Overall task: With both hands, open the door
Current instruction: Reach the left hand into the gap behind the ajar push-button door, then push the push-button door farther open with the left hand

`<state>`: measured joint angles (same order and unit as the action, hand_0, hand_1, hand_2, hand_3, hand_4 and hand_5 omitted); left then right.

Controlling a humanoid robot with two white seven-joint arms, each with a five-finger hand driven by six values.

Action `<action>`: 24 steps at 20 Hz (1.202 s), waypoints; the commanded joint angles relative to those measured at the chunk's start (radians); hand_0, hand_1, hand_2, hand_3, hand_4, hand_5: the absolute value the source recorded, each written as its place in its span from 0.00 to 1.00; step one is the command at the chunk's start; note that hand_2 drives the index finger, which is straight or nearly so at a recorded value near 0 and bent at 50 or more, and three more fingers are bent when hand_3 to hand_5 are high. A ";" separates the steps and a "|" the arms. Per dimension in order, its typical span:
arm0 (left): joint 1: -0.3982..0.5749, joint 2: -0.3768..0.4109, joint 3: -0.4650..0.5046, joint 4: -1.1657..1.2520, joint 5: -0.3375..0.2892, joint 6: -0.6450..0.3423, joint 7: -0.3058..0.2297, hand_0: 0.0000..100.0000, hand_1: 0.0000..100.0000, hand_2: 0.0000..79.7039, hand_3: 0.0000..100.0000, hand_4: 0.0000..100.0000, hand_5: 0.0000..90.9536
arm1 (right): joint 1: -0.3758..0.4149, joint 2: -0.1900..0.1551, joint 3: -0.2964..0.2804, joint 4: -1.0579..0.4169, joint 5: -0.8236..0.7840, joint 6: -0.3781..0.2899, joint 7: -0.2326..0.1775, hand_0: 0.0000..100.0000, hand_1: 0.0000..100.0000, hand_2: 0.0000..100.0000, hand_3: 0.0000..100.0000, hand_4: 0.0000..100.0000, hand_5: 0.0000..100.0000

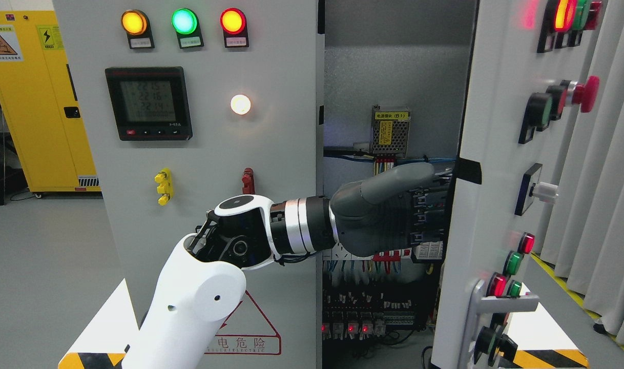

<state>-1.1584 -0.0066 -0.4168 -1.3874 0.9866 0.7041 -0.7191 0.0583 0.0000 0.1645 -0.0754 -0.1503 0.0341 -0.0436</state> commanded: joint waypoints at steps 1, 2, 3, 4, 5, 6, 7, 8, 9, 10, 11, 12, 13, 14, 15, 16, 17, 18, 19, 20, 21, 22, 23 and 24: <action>-0.007 -0.073 -0.007 0.021 -0.002 0.000 0.000 0.12 0.56 0.00 0.00 0.00 0.00 | 0.000 -0.021 0.000 -0.001 0.000 0.000 -0.001 0.00 0.50 0.04 0.00 0.00 0.00; -0.007 -0.076 -0.008 0.021 -0.002 0.000 0.000 0.12 0.56 0.00 0.00 0.00 0.00 | 0.000 -0.023 0.000 0.000 0.000 0.000 -0.001 0.00 0.50 0.04 0.00 0.00 0.00; -0.007 -0.087 -0.011 0.018 -0.003 0.000 0.000 0.12 0.56 0.00 0.00 0.00 0.00 | 0.000 -0.023 0.000 0.000 0.000 0.000 -0.001 0.00 0.50 0.04 0.00 0.00 0.00; -0.007 -0.099 -0.013 0.015 -0.006 0.000 0.000 0.12 0.56 0.00 0.00 0.00 0.00 | 0.000 -0.023 0.000 0.000 0.000 0.000 -0.001 0.00 0.50 0.04 0.00 0.00 0.00; -0.007 -0.111 -0.013 0.015 -0.020 0.000 0.001 0.12 0.56 0.00 0.00 0.00 0.00 | 0.000 -0.023 0.000 0.000 0.000 0.000 -0.001 0.00 0.50 0.04 0.00 0.00 0.00; -0.007 -0.115 -0.014 0.013 -0.031 0.002 0.001 0.12 0.56 0.00 0.00 0.00 0.00 | 0.000 -0.023 0.000 0.000 0.000 0.000 -0.001 0.00 0.50 0.04 0.00 0.00 0.00; -0.004 -0.116 -0.014 0.013 -0.039 0.002 0.001 0.12 0.56 0.00 0.00 0.00 0.00 | 0.000 -0.023 0.000 0.000 0.000 0.000 -0.001 0.00 0.50 0.04 0.00 0.00 0.00; -0.001 -0.118 -0.016 0.013 -0.046 0.002 0.003 0.12 0.56 0.00 0.00 0.00 0.00 | 0.000 -0.023 0.000 -0.001 0.000 0.000 -0.001 0.00 0.50 0.04 0.00 0.00 0.00; -0.001 -0.125 -0.020 0.013 -0.049 0.002 0.006 0.12 0.56 0.00 0.00 0.00 0.00 | 0.000 -0.023 0.000 0.000 0.000 0.000 -0.001 0.00 0.50 0.04 0.00 0.00 0.00; 0.000 -0.133 -0.025 0.013 -0.049 0.002 0.006 0.12 0.56 0.00 0.00 0.00 0.00 | 0.000 -0.023 0.000 0.000 0.000 0.000 -0.001 0.00 0.50 0.04 0.00 0.00 0.00; 0.000 -0.138 -0.028 0.005 -0.049 0.002 0.007 0.12 0.56 0.00 0.00 0.00 0.00 | 0.000 -0.021 0.000 0.000 0.000 0.000 -0.001 0.00 0.50 0.04 0.00 0.00 0.00; 0.002 -0.142 -0.036 -0.007 -0.049 0.002 0.007 0.12 0.56 0.00 0.00 0.00 0.00 | 0.000 -0.021 0.000 0.000 0.000 0.000 -0.001 0.00 0.50 0.04 0.00 0.00 0.00; 0.002 -0.148 -0.049 -0.019 -0.049 0.003 0.007 0.12 0.56 0.00 0.00 0.00 0.00 | 0.000 -0.021 0.000 -0.001 0.000 0.000 -0.001 0.00 0.50 0.04 0.00 0.00 0.00; 0.002 -0.156 -0.066 -0.025 -0.049 0.003 0.007 0.12 0.56 0.00 0.00 0.00 0.00 | 0.000 -0.023 0.000 0.000 0.000 0.000 -0.001 0.00 0.50 0.04 0.00 0.00 0.00; -0.001 -0.161 -0.079 -0.027 -0.051 0.003 0.007 0.12 0.56 0.00 0.00 0.00 0.00 | 0.000 -0.023 0.000 -0.001 0.000 0.000 -0.001 0.00 0.50 0.04 0.00 0.00 0.00; -0.004 -0.161 -0.086 -0.027 -0.051 0.003 0.007 0.12 0.56 0.00 0.00 0.00 0.00 | 0.000 -0.023 0.000 0.000 0.000 0.000 -0.001 0.00 0.50 0.04 0.00 0.00 0.00; -0.006 -0.161 -0.100 -0.028 -0.052 0.002 0.007 0.12 0.56 0.00 0.00 0.00 0.00 | 0.000 -0.023 0.000 -0.001 0.000 0.000 -0.001 0.00 0.50 0.04 0.00 0.00 0.00; -0.007 -0.161 -0.108 -0.030 -0.052 0.002 0.009 0.12 0.56 0.00 0.00 0.00 0.00 | 0.000 -0.023 0.000 0.000 0.000 0.000 -0.001 0.00 0.50 0.04 0.00 0.00 0.00; -0.009 -0.161 -0.109 -0.041 -0.052 0.002 0.018 0.12 0.56 0.00 0.00 0.00 0.00 | 0.000 -0.023 0.000 0.000 0.000 0.000 -0.001 0.00 0.50 0.04 0.00 0.00 0.00; -0.009 -0.161 -0.111 -0.048 -0.051 0.003 0.035 0.12 0.56 0.00 0.00 0.00 0.00 | 0.000 -0.021 0.000 0.000 0.000 0.000 -0.001 0.00 0.50 0.04 0.00 0.00 0.00; -0.010 -0.161 -0.118 -0.051 -0.051 0.003 0.062 0.12 0.56 0.00 0.00 0.00 0.00 | 0.000 -0.023 0.000 0.000 0.000 0.000 -0.001 0.00 0.50 0.04 0.00 0.00 0.00; -0.012 -0.161 -0.128 -0.053 -0.051 0.002 0.091 0.12 0.56 0.00 0.00 0.00 0.00 | 0.000 -0.023 0.000 0.000 0.000 0.000 -0.001 0.00 0.50 0.04 0.00 0.00 0.00; -0.014 -0.161 -0.135 -0.053 -0.049 0.002 0.111 0.12 0.56 0.00 0.00 0.00 0.00 | 0.000 -0.023 0.000 0.000 0.000 0.000 -0.001 0.00 0.50 0.04 0.00 0.00 0.00; -0.018 -0.161 -0.140 -0.053 -0.048 0.000 0.118 0.12 0.56 0.00 0.00 0.00 0.00 | 0.000 -0.023 0.000 0.000 0.000 0.000 -0.001 0.00 0.50 0.04 0.00 0.00 0.00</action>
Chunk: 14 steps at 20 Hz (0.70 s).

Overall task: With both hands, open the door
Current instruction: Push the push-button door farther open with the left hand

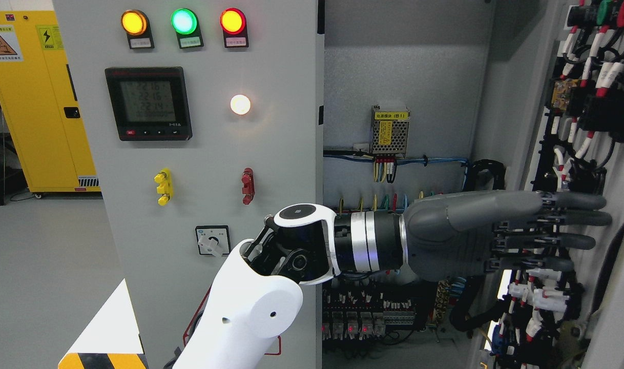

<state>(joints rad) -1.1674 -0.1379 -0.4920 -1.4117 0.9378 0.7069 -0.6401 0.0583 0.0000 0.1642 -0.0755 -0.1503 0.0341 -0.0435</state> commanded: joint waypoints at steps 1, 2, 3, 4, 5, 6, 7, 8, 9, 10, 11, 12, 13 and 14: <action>-0.012 -0.029 -0.068 -0.029 0.002 -0.003 0.039 0.12 0.56 0.00 0.00 0.00 0.00 | 0.000 -0.023 0.000 0.000 0.000 0.000 -0.001 0.00 0.50 0.04 0.00 0.00 0.00; -0.020 -0.029 -0.071 -0.032 0.004 -0.004 0.040 0.12 0.56 0.00 0.00 0.00 0.00 | 0.000 -0.023 0.000 0.000 0.000 0.000 -0.001 0.00 0.50 0.04 0.00 0.00 0.00; -0.024 -0.031 -0.079 -0.032 0.004 -0.004 0.042 0.12 0.56 0.00 0.00 0.00 0.00 | 0.000 -0.023 0.000 0.000 0.000 0.000 -0.001 0.00 0.50 0.04 0.00 0.00 0.00; -0.028 -0.031 -0.086 -0.033 0.004 -0.006 0.042 0.12 0.56 0.00 0.00 0.00 0.00 | 0.000 -0.023 0.000 0.000 0.000 0.000 -0.001 0.00 0.50 0.04 0.00 0.00 0.00; -0.032 -0.031 -0.089 -0.036 0.004 -0.006 0.043 0.12 0.56 0.00 0.00 0.00 0.00 | 0.000 -0.023 0.000 0.000 0.000 0.000 -0.001 0.00 0.50 0.04 0.00 0.00 0.00; -0.032 -0.031 -0.094 -0.045 0.004 -0.006 0.048 0.12 0.56 0.00 0.00 0.00 0.00 | 0.000 -0.023 0.000 0.000 0.000 0.000 -0.001 0.00 0.50 0.04 0.00 0.00 0.00; -0.034 -0.031 -0.095 -0.059 0.006 -0.006 0.063 0.12 0.56 0.00 0.00 0.00 0.00 | 0.000 -0.025 0.000 0.000 0.000 0.000 -0.001 0.00 0.50 0.04 0.00 0.00 0.00; -0.034 -0.031 -0.100 -0.069 0.007 -0.006 0.077 0.12 0.56 0.00 0.00 0.00 0.00 | 0.000 -0.023 0.000 0.000 0.000 0.000 -0.001 0.00 0.50 0.04 0.00 0.00 0.00; -0.037 -0.032 -0.105 -0.070 0.007 -0.006 0.100 0.12 0.56 0.00 0.00 0.00 0.00 | 0.000 -0.023 0.000 0.000 0.000 0.000 -0.001 0.00 0.50 0.04 0.00 0.00 0.00; -0.044 -0.032 -0.106 -0.070 0.007 -0.006 0.120 0.12 0.56 0.00 0.00 0.00 0.00 | 0.000 -0.025 0.000 0.000 0.000 0.000 -0.001 0.00 0.50 0.04 0.00 0.00 0.00; -0.048 -0.032 -0.108 -0.070 0.010 -0.007 0.140 0.12 0.56 0.00 0.00 0.00 0.00 | 0.000 -0.025 0.000 0.000 0.000 0.000 -0.001 0.00 0.50 0.04 0.00 0.00 0.00; -0.052 -0.032 -0.117 -0.069 0.015 -0.010 0.154 0.12 0.56 0.00 0.00 0.00 0.00 | 0.000 -0.023 0.000 0.000 0.000 0.000 -0.001 0.00 0.50 0.04 0.00 0.00 0.00; -0.063 -0.032 -0.132 -0.066 0.024 -0.013 0.158 0.12 0.56 0.00 0.00 0.00 0.00 | 0.000 -0.023 0.000 0.000 0.000 0.000 -0.001 0.00 0.50 0.04 0.00 0.00 0.00; -0.070 -0.032 -0.146 -0.064 0.030 -0.017 0.160 0.12 0.56 0.00 0.00 0.00 0.00 | 0.000 -0.023 0.000 0.000 0.000 0.000 -0.001 0.00 0.50 0.04 0.00 0.00 0.00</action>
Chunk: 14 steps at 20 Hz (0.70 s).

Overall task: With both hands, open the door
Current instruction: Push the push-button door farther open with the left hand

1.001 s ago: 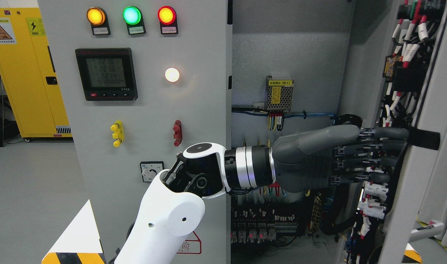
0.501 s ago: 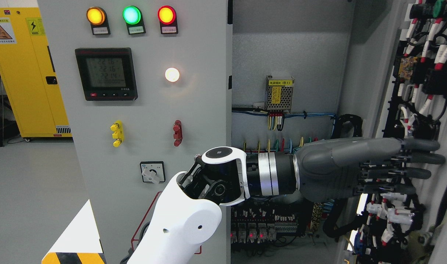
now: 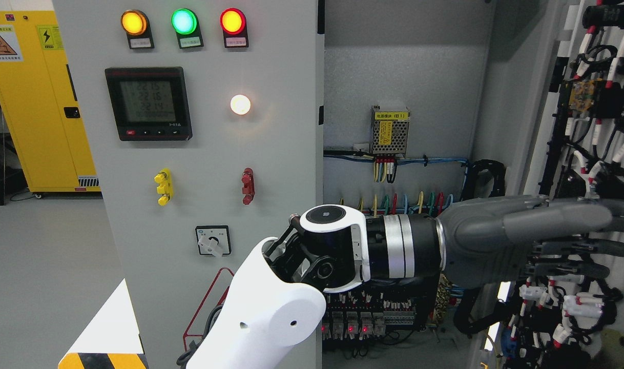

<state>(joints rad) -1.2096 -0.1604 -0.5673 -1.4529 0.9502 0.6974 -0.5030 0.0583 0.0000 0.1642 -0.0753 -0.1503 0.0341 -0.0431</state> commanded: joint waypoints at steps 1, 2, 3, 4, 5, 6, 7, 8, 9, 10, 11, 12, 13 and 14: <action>-0.030 -0.011 -0.077 -0.023 0.022 -0.012 0.023 0.12 0.56 0.00 0.00 0.00 0.00 | 0.002 -0.025 0.000 0.000 0.000 0.000 -0.001 0.00 0.50 0.04 0.00 0.00 0.00; -0.031 -0.011 -0.079 -0.021 0.027 -0.015 0.024 0.12 0.56 0.00 0.00 0.00 0.00 | 0.000 -0.023 0.000 0.000 0.000 0.000 -0.001 0.00 0.50 0.04 0.00 0.00 0.00; -0.031 -0.011 -0.079 -0.018 0.029 -0.015 0.024 0.12 0.56 0.00 0.00 0.00 0.00 | 0.000 -0.023 0.000 0.000 0.000 0.000 -0.001 0.00 0.50 0.04 0.00 0.00 0.00; -0.031 -0.011 -0.082 -0.017 0.038 -0.015 0.024 0.12 0.56 0.00 0.00 0.00 0.00 | 0.000 -0.023 0.000 0.000 0.000 0.000 -0.001 0.00 0.50 0.04 0.00 0.00 0.00; -0.031 -0.011 -0.089 -0.015 0.047 -0.015 0.024 0.12 0.56 0.00 0.00 0.00 0.00 | 0.000 -0.025 0.000 0.000 0.000 0.000 -0.001 0.00 0.50 0.04 0.00 0.00 0.00; -0.031 -0.011 -0.098 -0.014 0.051 -0.015 0.024 0.12 0.56 0.00 0.00 0.00 0.00 | 0.000 -0.025 0.000 0.000 0.000 0.000 -0.001 0.00 0.50 0.04 0.00 0.00 0.00; -0.031 -0.011 -0.109 -0.011 0.052 -0.018 0.024 0.12 0.56 0.00 0.00 0.00 0.00 | 0.000 -0.025 0.000 0.000 0.000 0.000 -0.001 0.00 0.50 0.04 0.00 0.00 0.00; -0.034 -0.011 -0.124 -0.007 0.056 -0.025 0.024 0.12 0.56 0.00 0.00 0.00 0.00 | 0.000 -0.025 0.000 0.000 0.000 0.000 -0.001 0.00 0.50 0.04 0.00 0.00 0.00; -0.038 -0.011 -0.135 0.002 0.065 -0.033 0.024 0.12 0.56 0.00 0.00 0.00 0.00 | 0.000 -0.025 0.000 0.000 0.000 0.000 -0.001 0.00 0.50 0.04 0.00 0.00 0.00; -0.042 -0.013 -0.147 0.017 0.084 -0.042 0.024 0.12 0.56 0.00 0.00 0.00 0.00 | 0.000 -0.025 0.000 0.000 0.000 0.000 -0.001 0.00 0.50 0.04 0.00 0.00 0.00; -0.048 -0.013 -0.158 0.032 0.096 -0.056 0.024 0.12 0.56 0.00 0.00 0.00 0.00 | 0.000 -0.025 0.000 0.000 0.000 0.000 -0.001 0.00 0.50 0.04 0.00 0.00 0.00; -0.051 -0.013 -0.160 0.040 0.098 -0.065 0.026 0.12 0.56 0.00 0.00 0.00 0.00 | 0.000 -0.025 0.000 0.000 0.000 0.000 -0.001 0.00 0.50 0.04 0.00 0.00 0.00; -0.053 -0.013 -0.161 0.045 0.098 -0.068 0.027 0.12 0.56 0.00 0.00 0.00 0.00 | 0.000 -0.025 0.000 0.000 0.000 0.000 -0.001 0.00 0.50 0.04 0.00 0.00 0.00; -0.053 -0.013 -0.161 0.045 0.099 -0.068 0.027 0.12 0.56 0.00 0.00 0.00 0.00 | 0.000 -0.025 0.000 0.000 0.000 0.000 -0.001 0.00 0.50 0.04 0.00 0.00 0.00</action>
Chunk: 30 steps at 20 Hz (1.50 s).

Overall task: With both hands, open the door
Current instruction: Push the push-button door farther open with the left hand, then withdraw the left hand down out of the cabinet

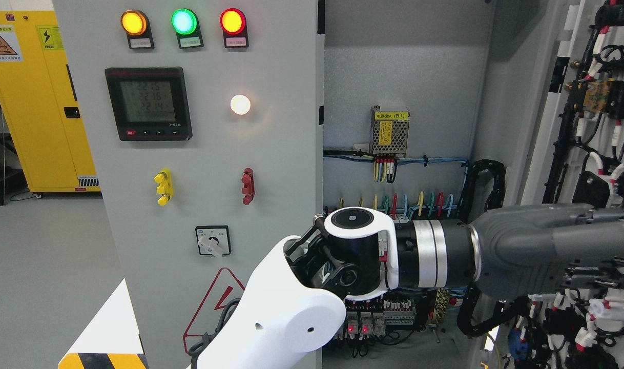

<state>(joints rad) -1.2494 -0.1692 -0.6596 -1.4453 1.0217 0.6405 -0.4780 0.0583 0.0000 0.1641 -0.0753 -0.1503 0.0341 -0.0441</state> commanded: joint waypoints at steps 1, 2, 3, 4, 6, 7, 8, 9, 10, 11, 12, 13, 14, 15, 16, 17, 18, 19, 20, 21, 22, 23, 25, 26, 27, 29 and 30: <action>-0.013 -0.004 -0.069 0.037 0.028 -0.013 0.002 0.12 0.56 0.00 0.00 0.00 0.00 | 0.000 -0.025 0.000 0.000 0.000 0.000 0.000 0.00 0.50 0.04 0.00 0.00 0.00; -0.013 -0.004 -0.069 0.037 0.029 -0.013 0.002 0.12 0.56 0.00 0.00 0.00 0.00 | 0.000 -0.025 -0.001 0.000 0.000 0.000 0.000 0.00 0.50 0.04 0.00 0.00 0.00; -0.012 -0.004 -0.072 0.037 0.028 -0.015 0.002 0.12 0.56 0.00 0.00 0.00 0.00 | 0.000 -0.025 0.000 0.000 0.000 0.000 0.000 0.00 0.50 0.04 0.00 0.00 0.00; -0.010 -0.003 -0.077 0.037 0.028 -0.018 0.002 0.12 0.56 0.00 0.00 0.00 0.00 | 0.000 -0.025 0.000 0.000 0.000 0.000 0.000 0.00 0.50 0.04 0.00 0.00 0.00; 0.001 0.002 -0.066 0.037 0.023 -0.021 0.002 0.12 0.56 0.00 0.00 0.00 0.00 | 0.000 -0.025 0.000 0.000 0.000 0.000 0.000 0.00 0.50 0.04 0.00 0.00 0.00; 0.005 0.000 -0.043 0.034 0.020 -0.019 0.001 0.12 0.56 0.00 0.00 0.00 0.00 | 0.000 -0.025 0.000 0.000 0.000 0.000 0.000 0.00 0.50 0.04 0.00 0.00 0.00; 0.016 -0.001 -0.005 0.029 0.012 -0.016 0.001 0.12 0.56 0.00 0.00 0.00 0.00 | 0.000 -0.025 -0.001 0.000 0.000 0.000 0.000 0.00 0.50 0.04 0.00 0.00 0.00; 0.028 -0.001 0.038 0.023 0.003 -0.009 0.001 0.12 0.56 0.00 0.00 0.00 0.00 | 0.000 -0.025 -0.002 0.000 0.000 0.000 0.000 0.00 0.50 0.04 0.00 0.00 0.00; 0.037 0.007 0.072 0.019 -0.008 -0.005 -0.001 0.12 0.56 0.00 0.00 0.00 0.00 | 0.000 -0.025 -0.002 0.000 0.000 0.000 0.000 0.00 0.50 0.04 0.00 0.00 0.00; 0.041 0.019 0.099 0.002 -0.020 -0.004 -0.001 0.12 0.56 0.00 0.00 0.00 0.00 | 0.000 -0.025 0.000 0.000 0.000 0.000 0.000 0.00 0.50 0.04 0.00 0.00 0.00; 0.048 0.042 0.124 -0.015 -0.023 -0.004 -0.001 0.12 0.56 0.00 0.00 0.00 0.00 | 0.000 -0.025 -0.001 0.000 0.000 0.000 0.000 0.00 0.50 0.04 0.00 0.00 0.00; 0.059 0.068 0.147 -0.042 -0.022 -0.004 -0.001 0.12 0.56 0.00 0.00 0.00 0.00 | 0.000 -0.025 -0.002 0.000 0.000 0.000 0.000 0.00 0.50 0.04 0.00 0.00 0.00; 0.070 0.086 0.162 -0.065 -0.022 -0.002 -0.001 0.12 0.56 0.00 0.00 0.00 0.00 | 0.000 -0.025 -0.002 0.000 0.000 0.000 0.000 0.00 0.50 0.04 0.00 0.00 0.00; 0.093 0.108 0.173 -0.088 -0.022 -0.004 -0.001 0.12 0.56 0.00 0.00 0.00 0.00 | 0.000 -0.026 0.000 0.000 0.000 0.000 0.000 0.00 0.50 0.04 0.00 0.00 0.00; 0.125 0.140 0.178 -0.124 -0.023 -0.004 0.001 0.12 0.56 0.00 0.00 0.00 0.00 | 0.000 -0.025 -0.001 0.000 0.000 0.000 0.000 0.00 0.50 0.04 0.00 0.00 0.00; 0.160 0.175 0.175 -0.160 -0.026 -0.002 0.002 0.12 0.56 0.00 0.00 0.00 0.00 | 0.000 -0.026 -0.002 0.000 0.000 0.000 0.000 0.00 0.50 0.04 0.00 0.00 0.00; 0.209 0.210 0.172 -0.199 -0.040 -0.004 0.002 0.12 0.56 0.00 0.00 0.00 0.00 | 0.000 -0.026 -0.002 0.000 0.000 0.000 0.000 0.00 0.50 0.04 0.00 0.00 0.00; 0.267 0.238 0.172 -0.246 -0.082 -0.004 0.004 0.12 0.56 0.00 0.00 0.00 0.00 | 0.000 -0.026 -0.002 0.000 0.000 0.000 0.000 0.00 0.50 0.04 0.00 0.00 0.00; 0.341 0.261 0.173 -0.298 -0.160 -0.004 0.013 0.12 0.56 0.00 0.00 0.00 0.00 | 0.000 -0.026 -0.002 0.000 0.000 0.000 0.000 0.00 0.50 0.04 0.00 0.00 0.00; 0.404 0.278 0.179 -0.331 -0.219 -0.004 0.021 0.12 0.56 0.00 0.00 0.00 0.00 | 0.000 -0.026 0.000 0.000 0.000 0.000 0.000 0.00 0.50 0.04 0.00 0.00 0.00; 0.459 0.296 0.186 -0.348 -0.251 -0.004 0.025 0.12 0.56 0.00 0.00 0.00 0.00 | 0.000 -0.026 -0.001 0.000 0.000 0.000 0.000 0.00 0.50 0.04 0.00 0.00 0.00; 0.513 0.321 0.202 -0.359 -0.261 -0.004 0.033 0.12 0.56 0.00 0.00 0.00 0.00 | 0.000 -0.026 -0.002 0.000 0.000 0.000 0.000 0.00 0.50 0.04 0.00 0.00 0.00; 0.628 0.378 0.221 -0.389 -0.265 -0.013 0.077 0.12 0.56 0.00 0.00 0.00 0.00 | 0.000 -0.026 -0.002 0.000 0.000 0.000 0.000 0.00 0.50 0.04 0.00 0.00 0.00; 0.684 0.402 0.221 -0.406 -0.267 -0.016 0.108 0.12 0.56 0.00 0.00 0.00 0.00 | 0.000 -0.026 -0.002 0.000 0.000 0.000 0.000 0.00 0.50 0.04 0.00 0.00 0.00; 0.750 0.424 0.221 -0.412 -0.272 -0.018 0.136 0.12 0.56 0.00 0.00 0.00 0.00 | 0.000 -0.026 -0.002 0.000 0.000 0.000 0.000 0.00 0.50 0.04 0.00 0.00 0.00; 0.917 0.444 0.238 -0.417 -0.285 -0.028 0.173 0.12 0.56 0.00 0.00 0.00 0.00 | 0.000 -0.029 -0.002 0.000 0.000 0.000 0.000 0.00 0.50 0.04 0.00 0.00 0.00; 0.999 0.448 0.250 -0.415 -0.291 -0.036 0.179 0.12 0.56 0.00 0.00 0.00 0.00 | 0.000 -0.029 -0.002 0.000 0.000 0.000 0.000 0.00 0.50 0.04 0.00 0.00 0.00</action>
<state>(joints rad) -0.6050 0.0973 -0.4930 -1.7082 0.7875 0.6215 -0.3347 0.0583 0.0000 0.1629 -0.0751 -0.1503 0.0341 -0.0443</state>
